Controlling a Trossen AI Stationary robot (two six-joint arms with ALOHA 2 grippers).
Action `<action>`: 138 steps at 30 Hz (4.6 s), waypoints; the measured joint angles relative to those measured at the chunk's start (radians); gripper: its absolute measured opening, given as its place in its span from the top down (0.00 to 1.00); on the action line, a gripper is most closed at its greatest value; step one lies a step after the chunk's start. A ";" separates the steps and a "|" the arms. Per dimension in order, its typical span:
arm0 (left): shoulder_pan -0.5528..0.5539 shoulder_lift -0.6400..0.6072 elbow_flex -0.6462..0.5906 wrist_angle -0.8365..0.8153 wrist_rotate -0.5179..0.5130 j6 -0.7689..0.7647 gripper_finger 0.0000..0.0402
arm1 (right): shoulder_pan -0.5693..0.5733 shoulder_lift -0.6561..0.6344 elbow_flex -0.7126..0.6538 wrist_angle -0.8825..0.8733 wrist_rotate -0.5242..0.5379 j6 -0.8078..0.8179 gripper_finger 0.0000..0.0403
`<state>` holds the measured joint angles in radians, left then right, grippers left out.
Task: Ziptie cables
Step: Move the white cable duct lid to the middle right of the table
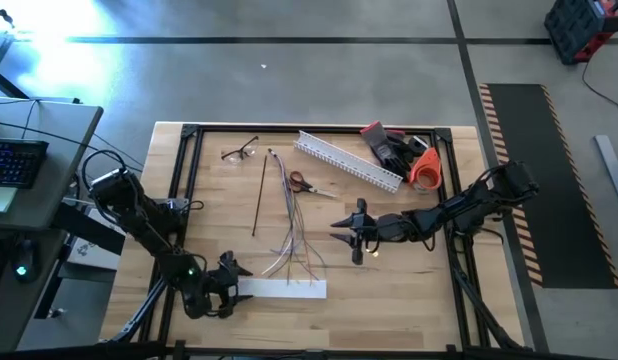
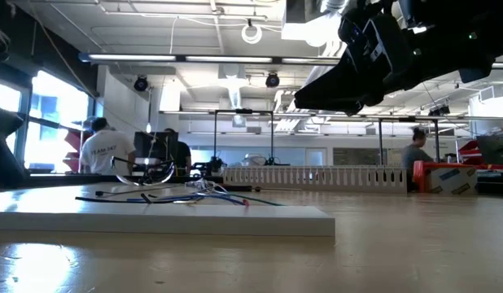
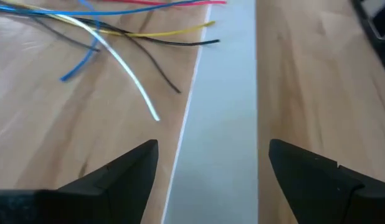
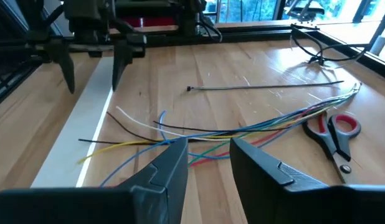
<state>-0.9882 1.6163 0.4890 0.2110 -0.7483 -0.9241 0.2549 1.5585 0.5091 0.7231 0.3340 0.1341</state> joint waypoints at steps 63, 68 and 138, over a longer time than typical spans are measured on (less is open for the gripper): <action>0.106 -0.003 0.180 -0.140 0.271 0.386 0.45 | 0.148 0.051 0.244 -0.154 -0.229 -0.082 0.68; 0.031 0.060 0.253 -0.261 0.143 0.212 0.45 | 0.190 0.213 0.276 -0.007 -0.229 -0.079 0.53; -0.003 0.100 0.287 0.230 -0.386 0.423 0.60 | 0.105 0.622 0.761 -0.402 -0.253 -0.143 0.36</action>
<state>-0.9909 1.7161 0.7757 0.4408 -1.1347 -0.5011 0.3597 2.1808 1.2705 0.3208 0.0805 -0.0086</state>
